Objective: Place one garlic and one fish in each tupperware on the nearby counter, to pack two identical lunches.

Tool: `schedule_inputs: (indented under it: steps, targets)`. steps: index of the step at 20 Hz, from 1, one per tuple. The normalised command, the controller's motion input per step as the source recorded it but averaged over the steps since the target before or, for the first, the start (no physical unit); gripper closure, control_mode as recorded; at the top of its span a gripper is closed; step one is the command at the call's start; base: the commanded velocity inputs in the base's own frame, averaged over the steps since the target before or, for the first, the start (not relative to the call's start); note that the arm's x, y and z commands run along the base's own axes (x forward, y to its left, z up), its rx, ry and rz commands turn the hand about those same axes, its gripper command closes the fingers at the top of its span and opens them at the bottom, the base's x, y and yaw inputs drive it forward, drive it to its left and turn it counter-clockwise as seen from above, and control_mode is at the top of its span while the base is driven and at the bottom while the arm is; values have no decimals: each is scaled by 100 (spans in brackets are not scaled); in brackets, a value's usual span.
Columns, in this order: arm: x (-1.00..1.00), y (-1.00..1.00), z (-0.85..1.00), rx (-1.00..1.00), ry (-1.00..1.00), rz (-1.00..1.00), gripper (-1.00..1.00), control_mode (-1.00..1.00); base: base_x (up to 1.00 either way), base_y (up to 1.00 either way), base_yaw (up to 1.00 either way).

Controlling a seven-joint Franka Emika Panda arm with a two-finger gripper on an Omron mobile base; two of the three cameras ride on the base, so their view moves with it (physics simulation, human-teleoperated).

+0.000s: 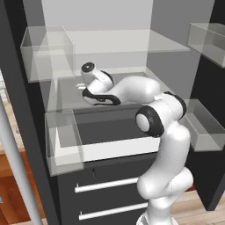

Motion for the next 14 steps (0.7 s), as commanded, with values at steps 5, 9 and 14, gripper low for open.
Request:
schedule_inputs:
  steps: [5, 9, 14]
  targets:
    - [-100, -13, 14, 3, -28, -3, 100, -100, 0, 0, 0]
    - [-100, -19, 83, 8, -33, 0, 100, -100, 0, 0, 0]
    - [-100, -39, 79, 15, -19, 1, 100, -100, 0, 0, 0]
